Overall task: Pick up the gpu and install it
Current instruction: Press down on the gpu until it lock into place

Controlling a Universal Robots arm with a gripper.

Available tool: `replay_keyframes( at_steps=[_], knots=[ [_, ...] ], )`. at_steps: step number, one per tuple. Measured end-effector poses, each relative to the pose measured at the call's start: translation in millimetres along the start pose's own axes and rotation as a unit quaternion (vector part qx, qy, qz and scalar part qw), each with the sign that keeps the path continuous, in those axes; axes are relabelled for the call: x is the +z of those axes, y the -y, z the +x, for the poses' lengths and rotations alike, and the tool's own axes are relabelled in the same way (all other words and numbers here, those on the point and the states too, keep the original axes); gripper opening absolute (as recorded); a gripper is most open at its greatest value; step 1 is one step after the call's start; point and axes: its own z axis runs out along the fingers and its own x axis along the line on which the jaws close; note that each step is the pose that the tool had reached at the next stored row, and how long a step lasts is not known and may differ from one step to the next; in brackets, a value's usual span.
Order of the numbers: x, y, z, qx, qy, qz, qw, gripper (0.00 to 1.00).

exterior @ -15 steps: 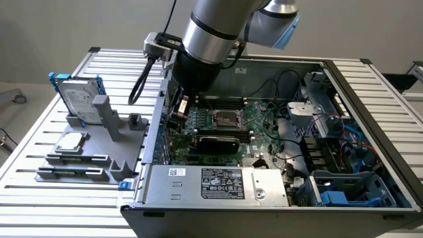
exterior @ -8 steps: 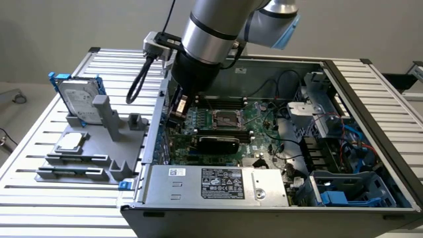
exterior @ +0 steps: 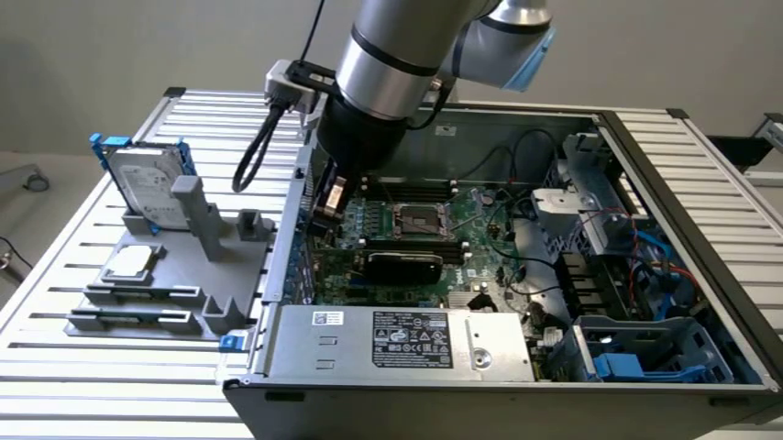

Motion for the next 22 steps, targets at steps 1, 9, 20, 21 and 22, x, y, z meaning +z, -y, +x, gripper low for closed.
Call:
replay_keyframes(
  at_steps=[1,9,20,21,22],
  knots=[
    [0.4,0.1,0.0,0.001,-0.0001,-0.0001,1.0000,0.11],
    [1.3,0.2,-0.1,0.006,0.0015,-0.0005,1.0000,0.11],
    [-9.4,-1.0,0.5,0.007,0.0019,0.0007,1.0000,0.11],
    [-9.6,-0.8,0.5,0.007,0.0022,0.0041,1.0000,0.11],
    [-9.6,-0.6,0.5,0.008,0.0030,0.0102,0.9999,0.11]
  ],
)
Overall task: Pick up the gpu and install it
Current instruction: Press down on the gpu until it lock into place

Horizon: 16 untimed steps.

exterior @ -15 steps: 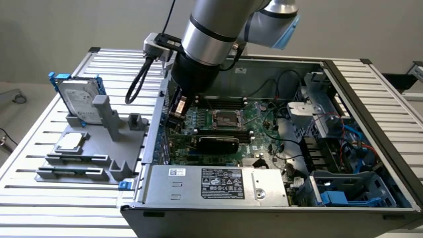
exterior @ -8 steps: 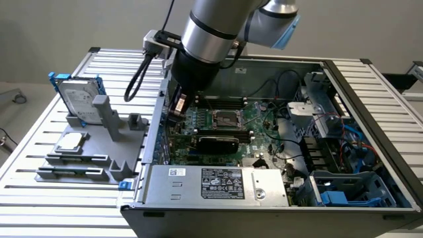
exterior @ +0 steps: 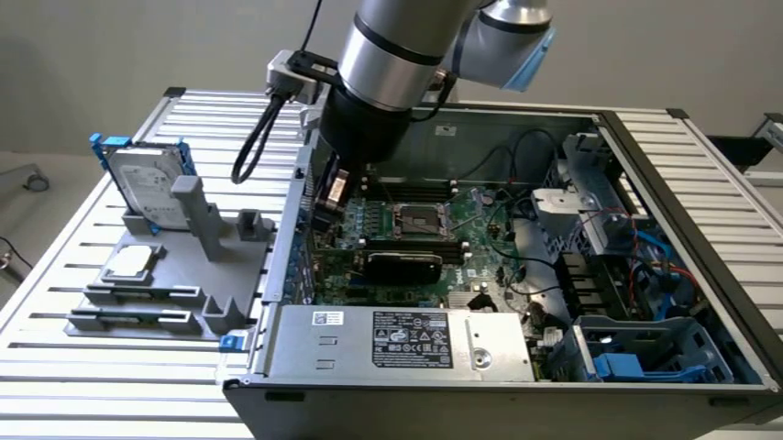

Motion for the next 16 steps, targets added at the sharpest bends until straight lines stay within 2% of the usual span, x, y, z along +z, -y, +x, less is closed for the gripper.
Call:
replay_keyframes(
  at_steps=[4,9,13,15,16],
  knots=[
    [-0.2,0.6,-0.1,0.001,0.0052,0.0358,0.9993,0.11],
    [-1.3,3.9,-0.5,0.003,0.0115,0.0795,0.9968,0.11],
    [-3.4,9.8,-1.3,0.004,0.0155,0.1087,0.9939,0.11],
    [-4.4,12.9,-1.7,0.004,0.0172,0.1205,0.9926,0.11],
    [-4.9,14.6,-2.0,0.004,0.0178,0.1245,0.9921,0.11]
  ],
)
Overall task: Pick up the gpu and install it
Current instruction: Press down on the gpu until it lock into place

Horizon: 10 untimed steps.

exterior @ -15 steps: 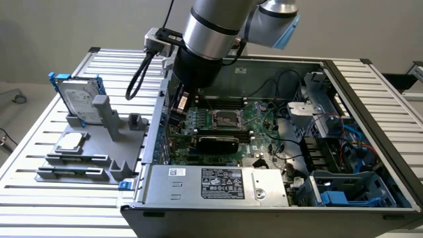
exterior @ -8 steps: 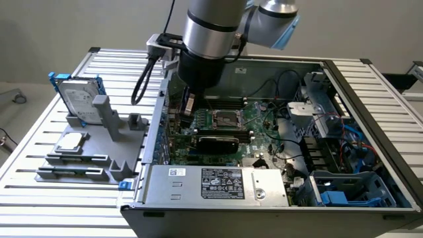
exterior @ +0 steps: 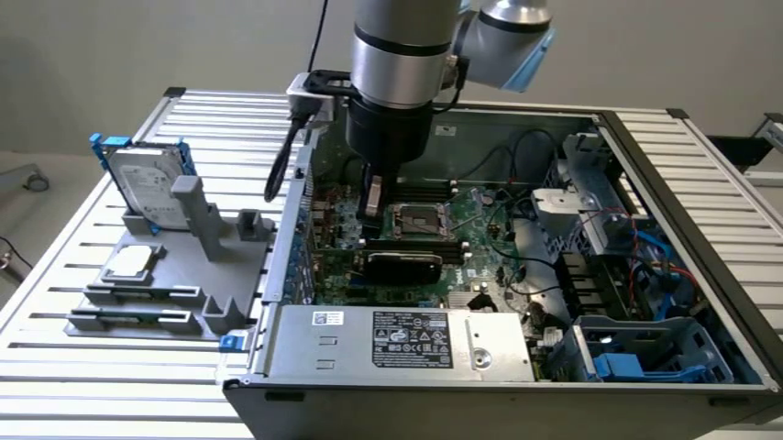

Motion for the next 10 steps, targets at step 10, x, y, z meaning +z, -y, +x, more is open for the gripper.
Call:
replay_keyframes(
  at_steps=[10],
  knots=[
    [-0.7,2.3,-0.2,0.000,0.0023,0.0024,1.0000,0.11]
  ],
)
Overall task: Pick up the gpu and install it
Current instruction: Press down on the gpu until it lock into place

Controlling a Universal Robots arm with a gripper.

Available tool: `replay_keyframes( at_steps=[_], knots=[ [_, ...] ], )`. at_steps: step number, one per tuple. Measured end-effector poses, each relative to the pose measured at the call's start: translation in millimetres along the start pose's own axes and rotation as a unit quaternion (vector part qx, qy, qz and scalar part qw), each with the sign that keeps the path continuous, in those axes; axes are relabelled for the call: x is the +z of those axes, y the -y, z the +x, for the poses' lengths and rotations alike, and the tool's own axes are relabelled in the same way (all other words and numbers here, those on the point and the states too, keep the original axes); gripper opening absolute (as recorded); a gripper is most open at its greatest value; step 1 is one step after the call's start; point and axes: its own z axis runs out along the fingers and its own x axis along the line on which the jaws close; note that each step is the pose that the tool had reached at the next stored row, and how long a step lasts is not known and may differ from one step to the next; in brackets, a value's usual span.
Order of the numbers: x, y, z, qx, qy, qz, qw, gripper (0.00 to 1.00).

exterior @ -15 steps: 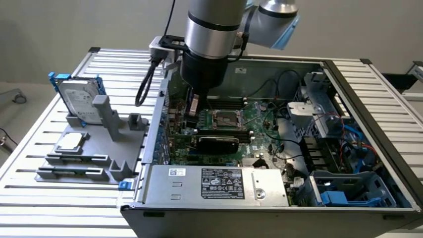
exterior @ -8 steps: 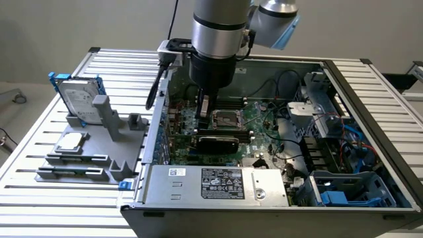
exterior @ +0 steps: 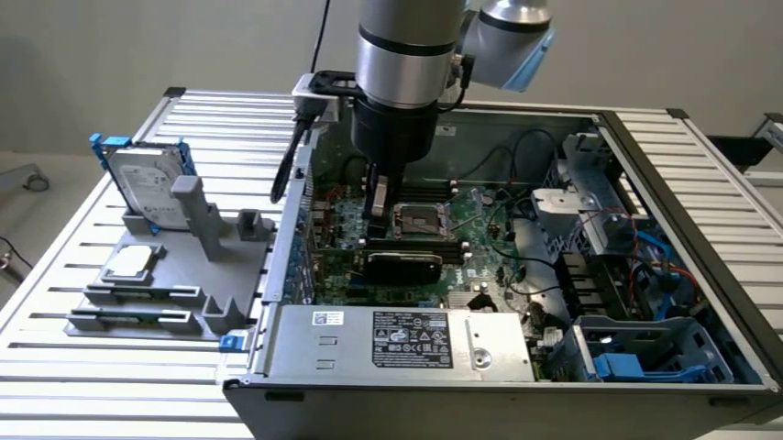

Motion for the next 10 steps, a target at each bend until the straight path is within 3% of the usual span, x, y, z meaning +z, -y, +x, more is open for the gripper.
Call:
replay_keyframes(
  at_steps=[10],
  knots=[
    [-0.6,0.0,0.0,0.000,0.0027,-0.0004,1.0000,0.11]
  ],
)
